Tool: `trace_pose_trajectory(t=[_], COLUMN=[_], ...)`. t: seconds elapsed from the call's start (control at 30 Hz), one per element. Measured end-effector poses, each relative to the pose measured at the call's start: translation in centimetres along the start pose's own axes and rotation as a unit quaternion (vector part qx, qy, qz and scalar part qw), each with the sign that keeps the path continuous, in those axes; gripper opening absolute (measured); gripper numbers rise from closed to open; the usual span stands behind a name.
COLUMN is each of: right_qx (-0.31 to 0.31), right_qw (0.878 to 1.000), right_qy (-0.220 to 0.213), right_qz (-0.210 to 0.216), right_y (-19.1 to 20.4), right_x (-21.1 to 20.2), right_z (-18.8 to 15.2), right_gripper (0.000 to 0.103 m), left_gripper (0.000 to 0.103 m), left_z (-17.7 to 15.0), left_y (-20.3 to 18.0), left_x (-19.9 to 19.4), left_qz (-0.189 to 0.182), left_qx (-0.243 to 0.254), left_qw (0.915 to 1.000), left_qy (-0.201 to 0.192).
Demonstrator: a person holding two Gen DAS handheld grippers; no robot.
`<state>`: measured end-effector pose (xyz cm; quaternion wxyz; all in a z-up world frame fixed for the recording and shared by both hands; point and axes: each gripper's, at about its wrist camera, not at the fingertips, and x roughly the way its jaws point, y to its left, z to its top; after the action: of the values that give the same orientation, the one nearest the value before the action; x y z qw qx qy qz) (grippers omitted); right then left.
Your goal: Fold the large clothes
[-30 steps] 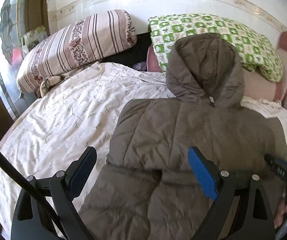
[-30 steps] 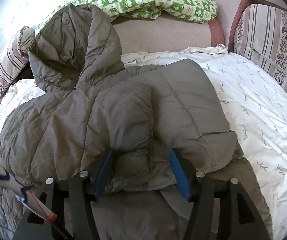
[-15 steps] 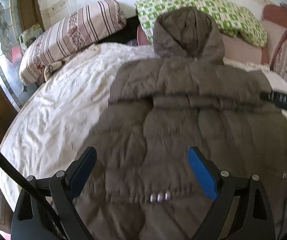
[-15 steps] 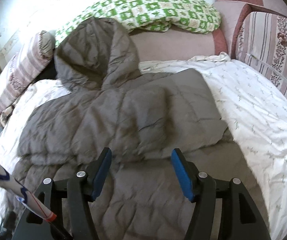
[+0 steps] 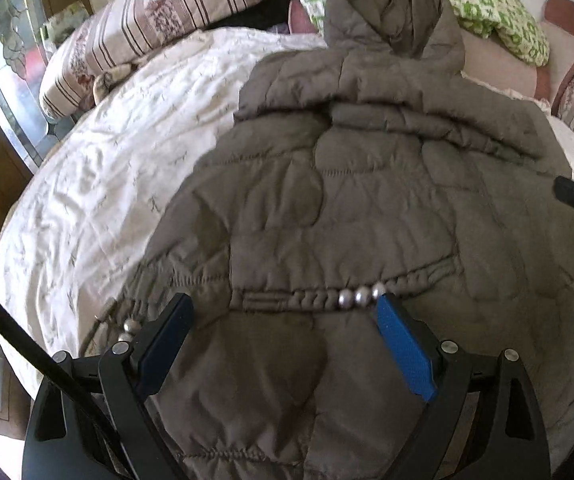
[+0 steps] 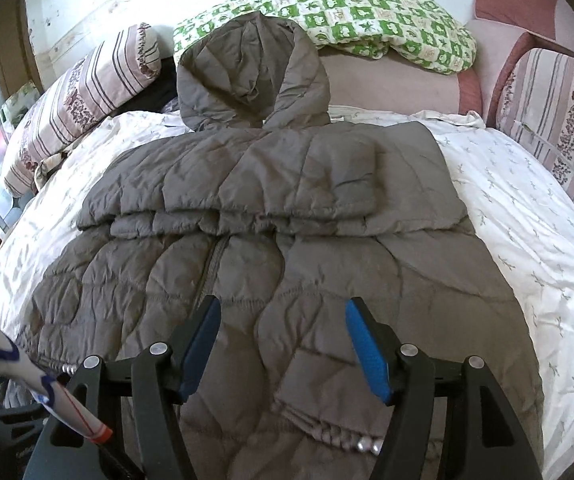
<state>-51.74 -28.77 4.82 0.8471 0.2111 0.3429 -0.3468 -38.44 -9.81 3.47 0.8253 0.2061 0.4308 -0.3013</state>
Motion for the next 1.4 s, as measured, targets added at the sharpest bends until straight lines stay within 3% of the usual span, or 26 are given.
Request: trace_pose_trajectory(t=[0.2, 0.47, 0.83, 1.13, 1.33, 1.4], right_qx=[0.004, 0.016, 0.032, -0.011, -0.02, -0.019], right_qw=[1.0, 0.998, 0.998, 0.999, 0.999, 0.999], right_qy=[-0.003, -0.041, -0.025, -0.006, -0.012, -0.022], right_qz=[-0.015, -0.034, -0.044, -0.053, -0.042, -0.03], right_y=[-1.5, -4.6, -5.5, -2.6, -0.2, 0.9], right_x=[-1.1, -4.3, -6.3, -7.4, -8.0, -8.2], right_z=[-0.8, -1.9, -4.3, -3.7, 3.6, 7.2], right_gripper=[0.069, 0.07, 0.071, 0.07, 0.071, 0.07], left_gripper=[0.092, 0.092, 0.092, 0.092, 0.092, 0.092], left_z=[0.0, 2.1, 7.0, 14.6, 16.4, 16.6], left_y=[-0.4, -1.7, -2.1, 0.9, 2.4, 2.9], left_x=[0.2, -2.8, -3.8, 2.8, 9.4, 9.4], left_qz=[0.003, -0.02, -0.029, -0.02, -0.024, -0.034], left_qx=[-0.002, 0.005, 0.011, -0.041, -0.05, -0.056], left_qw=[1.0, 0.9976, 0.9913, 0.9946, 0.9984, 0.9977], left_qy=[0.001, -0.067, -0.128, -0.094, -0.013, -0.018])
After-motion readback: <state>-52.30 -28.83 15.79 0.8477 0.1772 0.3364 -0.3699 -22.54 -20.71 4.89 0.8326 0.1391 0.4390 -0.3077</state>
